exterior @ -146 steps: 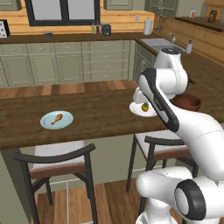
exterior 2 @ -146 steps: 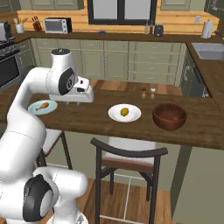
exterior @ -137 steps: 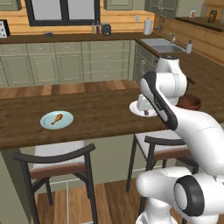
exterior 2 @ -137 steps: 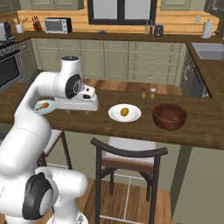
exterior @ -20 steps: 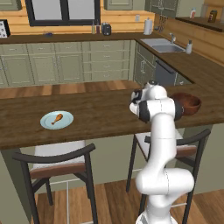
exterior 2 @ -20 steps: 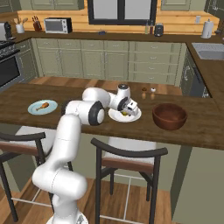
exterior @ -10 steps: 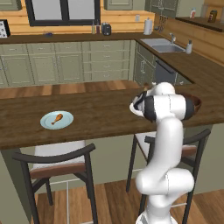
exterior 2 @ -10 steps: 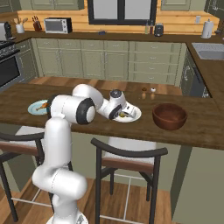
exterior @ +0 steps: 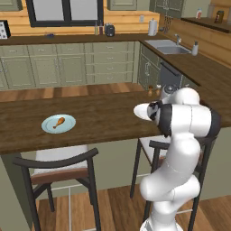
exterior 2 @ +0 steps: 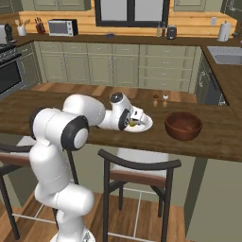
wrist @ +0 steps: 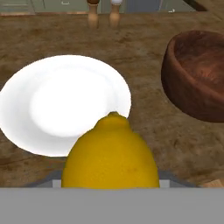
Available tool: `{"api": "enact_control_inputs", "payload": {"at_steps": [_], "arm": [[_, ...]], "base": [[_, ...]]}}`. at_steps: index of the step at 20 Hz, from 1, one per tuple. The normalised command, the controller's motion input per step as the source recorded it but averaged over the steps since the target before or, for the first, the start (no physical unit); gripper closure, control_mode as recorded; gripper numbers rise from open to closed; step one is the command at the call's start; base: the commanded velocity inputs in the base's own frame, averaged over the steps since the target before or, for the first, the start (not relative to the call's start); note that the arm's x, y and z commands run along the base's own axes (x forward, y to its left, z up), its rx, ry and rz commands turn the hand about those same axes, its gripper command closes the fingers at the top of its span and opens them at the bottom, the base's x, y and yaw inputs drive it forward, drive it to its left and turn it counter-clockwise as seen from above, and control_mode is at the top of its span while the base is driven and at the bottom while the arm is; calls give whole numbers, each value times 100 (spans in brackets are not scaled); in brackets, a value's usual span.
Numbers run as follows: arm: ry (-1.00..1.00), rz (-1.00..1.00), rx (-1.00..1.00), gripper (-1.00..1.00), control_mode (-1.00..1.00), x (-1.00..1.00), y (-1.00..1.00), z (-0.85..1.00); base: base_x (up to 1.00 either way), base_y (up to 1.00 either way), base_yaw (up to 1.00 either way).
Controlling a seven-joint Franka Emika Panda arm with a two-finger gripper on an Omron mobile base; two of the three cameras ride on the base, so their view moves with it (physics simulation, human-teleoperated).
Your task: Pick the chicken drumstick and lemon from their plates and place them in the bowl. Then put the bowl in the fridge.
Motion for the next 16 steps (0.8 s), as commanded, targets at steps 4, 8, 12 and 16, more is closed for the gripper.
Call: {"api": "enact_control_inputs", "payload": {"at_steps": [4,8,12,16], "arm": [[14,0,0,100,-100,-14,0,100],[13,-7,9,100,-100,0,-31,78],[12,0,11,100,-100,0,-42,36],[0,-2,6,100,-100,0,-39,0]], "base": [[0,0,0],[0,0,0],[0,0,0],[0,0,0]]}}
